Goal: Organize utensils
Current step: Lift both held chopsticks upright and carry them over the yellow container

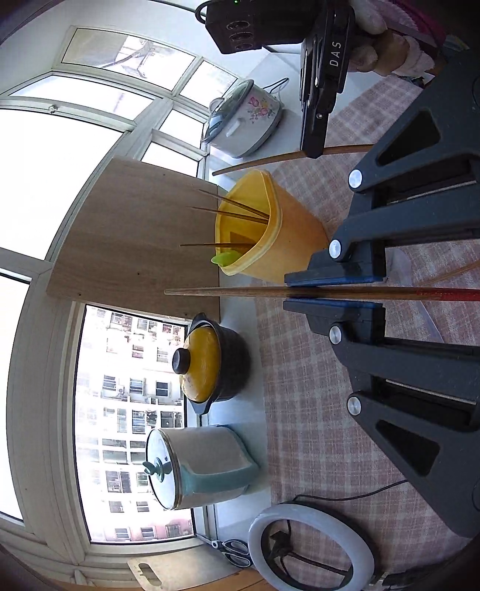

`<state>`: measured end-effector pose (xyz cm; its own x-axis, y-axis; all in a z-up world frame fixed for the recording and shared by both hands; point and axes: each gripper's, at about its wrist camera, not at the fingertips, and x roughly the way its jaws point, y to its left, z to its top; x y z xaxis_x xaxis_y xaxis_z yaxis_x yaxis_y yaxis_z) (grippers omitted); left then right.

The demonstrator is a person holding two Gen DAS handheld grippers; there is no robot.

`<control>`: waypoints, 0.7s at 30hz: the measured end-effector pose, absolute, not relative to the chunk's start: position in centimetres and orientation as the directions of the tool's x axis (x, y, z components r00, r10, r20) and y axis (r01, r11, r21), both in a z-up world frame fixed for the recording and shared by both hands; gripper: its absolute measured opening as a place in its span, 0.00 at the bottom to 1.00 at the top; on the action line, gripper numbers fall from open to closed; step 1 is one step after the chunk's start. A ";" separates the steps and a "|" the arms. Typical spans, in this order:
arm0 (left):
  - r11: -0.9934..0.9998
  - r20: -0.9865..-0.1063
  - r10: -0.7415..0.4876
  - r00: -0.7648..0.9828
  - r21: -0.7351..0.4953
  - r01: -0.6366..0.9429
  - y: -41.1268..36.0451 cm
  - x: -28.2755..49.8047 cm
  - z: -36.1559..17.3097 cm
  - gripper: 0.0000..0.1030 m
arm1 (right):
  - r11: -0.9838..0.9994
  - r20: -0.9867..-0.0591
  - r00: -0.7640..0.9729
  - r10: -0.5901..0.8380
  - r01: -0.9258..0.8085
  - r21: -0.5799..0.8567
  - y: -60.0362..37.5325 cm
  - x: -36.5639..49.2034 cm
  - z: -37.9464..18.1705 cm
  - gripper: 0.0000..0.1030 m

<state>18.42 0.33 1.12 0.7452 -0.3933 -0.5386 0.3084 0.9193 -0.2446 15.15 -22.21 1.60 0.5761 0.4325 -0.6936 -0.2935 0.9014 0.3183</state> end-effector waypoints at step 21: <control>0.884 -0.447 -0.453 0.771 -0.339 0.323 -6.5 28.2 5.2 0.04 | 0.950 -0.528 0.795 0.299 -0.194 0.245 -25.8 24.2 9.2 0.04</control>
<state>28.21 -6.50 5.24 0.7713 -0.4533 -0.4467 0.3230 0.8836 -0.3391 24.18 -25.79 9.21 0.7950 0.2988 -0.5280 -0.1943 0.9499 0.2450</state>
